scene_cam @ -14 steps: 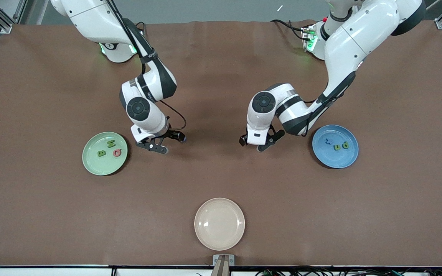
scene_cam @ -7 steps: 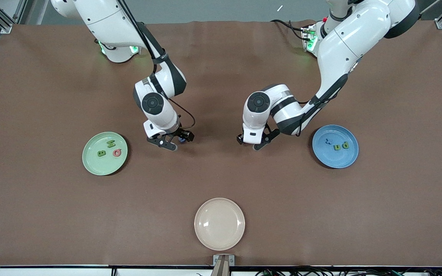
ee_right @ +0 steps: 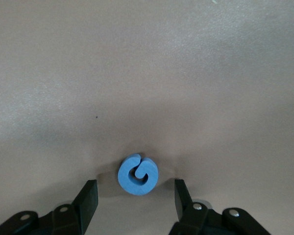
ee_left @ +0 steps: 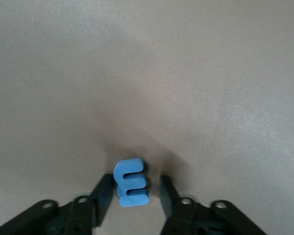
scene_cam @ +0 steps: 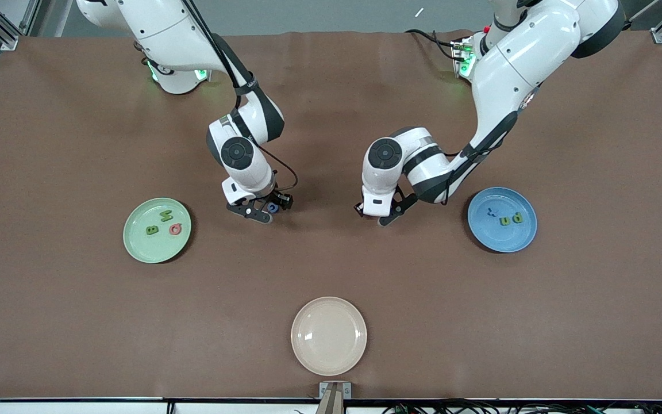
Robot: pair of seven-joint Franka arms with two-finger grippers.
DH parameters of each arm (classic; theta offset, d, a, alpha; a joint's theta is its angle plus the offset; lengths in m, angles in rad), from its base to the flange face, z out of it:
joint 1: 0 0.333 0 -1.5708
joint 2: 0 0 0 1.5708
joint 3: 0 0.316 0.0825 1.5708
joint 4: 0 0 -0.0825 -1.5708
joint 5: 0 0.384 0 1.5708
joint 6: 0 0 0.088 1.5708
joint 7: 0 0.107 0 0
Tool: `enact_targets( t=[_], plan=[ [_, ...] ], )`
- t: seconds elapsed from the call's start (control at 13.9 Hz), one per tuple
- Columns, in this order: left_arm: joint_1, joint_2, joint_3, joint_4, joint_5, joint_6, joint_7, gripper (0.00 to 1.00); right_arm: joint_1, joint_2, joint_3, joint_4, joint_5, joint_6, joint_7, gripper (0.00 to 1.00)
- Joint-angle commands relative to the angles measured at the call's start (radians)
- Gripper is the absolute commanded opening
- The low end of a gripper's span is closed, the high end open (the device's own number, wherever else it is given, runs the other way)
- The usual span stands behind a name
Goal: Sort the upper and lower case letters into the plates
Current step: 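Drop the e in the blue plate while the right gripper drops the G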
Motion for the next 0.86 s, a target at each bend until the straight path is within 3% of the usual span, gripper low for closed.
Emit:
enact_targets(
  t=[0.0,0.14,0.29,0.58,0.79],
  plan=[
    [-0.018,0.005,0.022,0.006,-0.003,0.007,-0.013,0.24,0.014,0.011,-0.01,-0.008,0.011,0.027,0.01,0.64],
    [-0.01,0.0,0.022,0.004,0.002,0.007,-0.012,0.16,0.014,0.011,-0.012,-0.005,0.01,0.029,0.01,0.64],
    [0.002,-0.009,0.022,0.006,0.003,0.007,-0.009,0.11,0.012,0.011,-0.012,-0.005,0.008,0.036,0.008,0.57],
    [0.051,-0.093,0.01,-0.002,-0.011,-0.036,0.043,0.11,0.002,0.014,-0.013,-0.001,0.002,0.039,0.004,0.47],
    [0.161,-0.179,-0.033,-0.049,-0.024,-0.116,0.258,0.09,0.0,0.017,-0.015,0.003,0.0,0.038,-0.001,0.35]
  ],
)
